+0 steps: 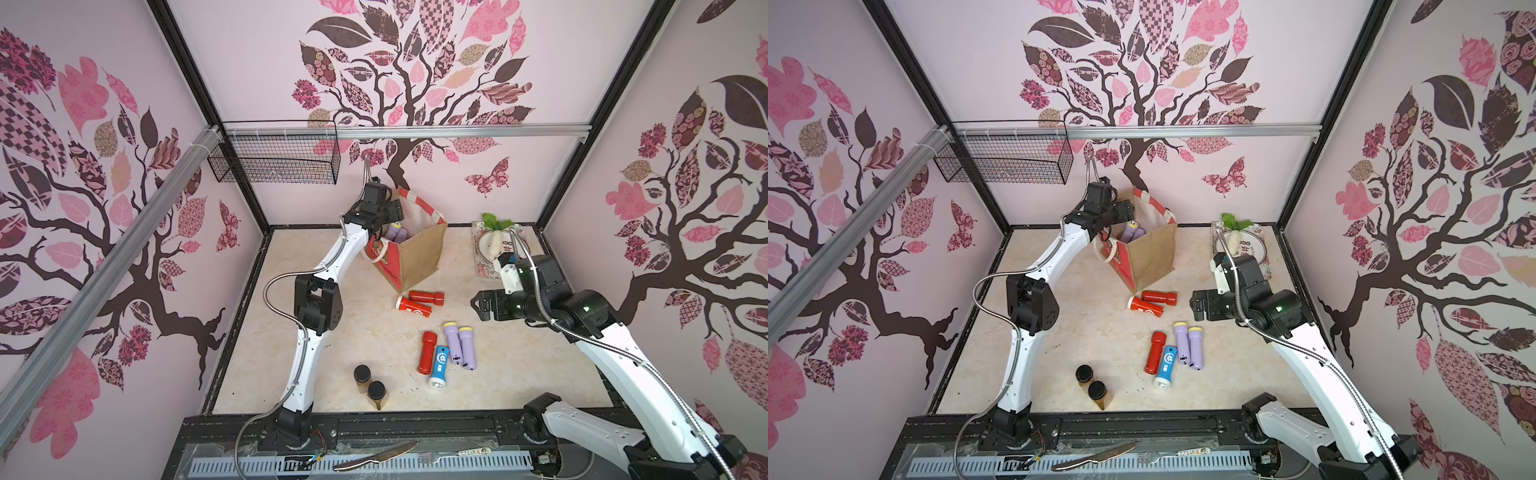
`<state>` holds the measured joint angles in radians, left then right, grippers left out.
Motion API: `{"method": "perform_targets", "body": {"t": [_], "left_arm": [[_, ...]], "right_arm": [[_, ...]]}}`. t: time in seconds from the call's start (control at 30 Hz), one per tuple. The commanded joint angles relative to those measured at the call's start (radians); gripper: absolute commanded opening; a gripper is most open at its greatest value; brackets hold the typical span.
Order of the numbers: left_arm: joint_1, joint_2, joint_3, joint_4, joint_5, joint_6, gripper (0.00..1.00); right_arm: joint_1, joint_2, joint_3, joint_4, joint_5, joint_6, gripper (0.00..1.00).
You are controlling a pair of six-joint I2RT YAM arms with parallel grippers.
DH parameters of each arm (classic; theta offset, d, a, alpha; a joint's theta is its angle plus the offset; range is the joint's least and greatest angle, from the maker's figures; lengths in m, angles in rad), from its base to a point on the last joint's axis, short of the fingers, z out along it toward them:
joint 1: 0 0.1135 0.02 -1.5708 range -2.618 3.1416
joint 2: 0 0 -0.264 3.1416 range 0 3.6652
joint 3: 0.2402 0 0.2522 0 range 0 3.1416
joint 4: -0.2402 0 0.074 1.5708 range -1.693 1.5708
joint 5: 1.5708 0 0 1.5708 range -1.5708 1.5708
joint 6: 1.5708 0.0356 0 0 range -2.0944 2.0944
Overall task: Put the flashlights into the tote bags
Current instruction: Place the flashlight in the canvas bag.
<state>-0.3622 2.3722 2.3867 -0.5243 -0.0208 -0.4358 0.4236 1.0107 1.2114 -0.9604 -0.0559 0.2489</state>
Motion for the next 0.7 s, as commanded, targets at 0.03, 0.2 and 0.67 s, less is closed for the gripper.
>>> {"method": "perform_targets", "body": {"t": [0.03,0.2,0.67], "left_arm": [[0.003,-0.118,-0.023,0.005,0.045,-0.027,0.85],[-0.015,-0.234,-0.062,0.009,0.137,-0.053,0.85],[-0.051,-0.642,-0.404,-0.198,0.187,-0.051,0.87]], "right_arm": [[-0.002,-0.036,0.005,0.011,-0.010,0.015,0.99],[-0.002,-0.068,-0.019,0.023,-0.021,0.021,1.00],[-0.003,-0.062,-0.110,0.037,-0.021,0.062,1.00]]}}
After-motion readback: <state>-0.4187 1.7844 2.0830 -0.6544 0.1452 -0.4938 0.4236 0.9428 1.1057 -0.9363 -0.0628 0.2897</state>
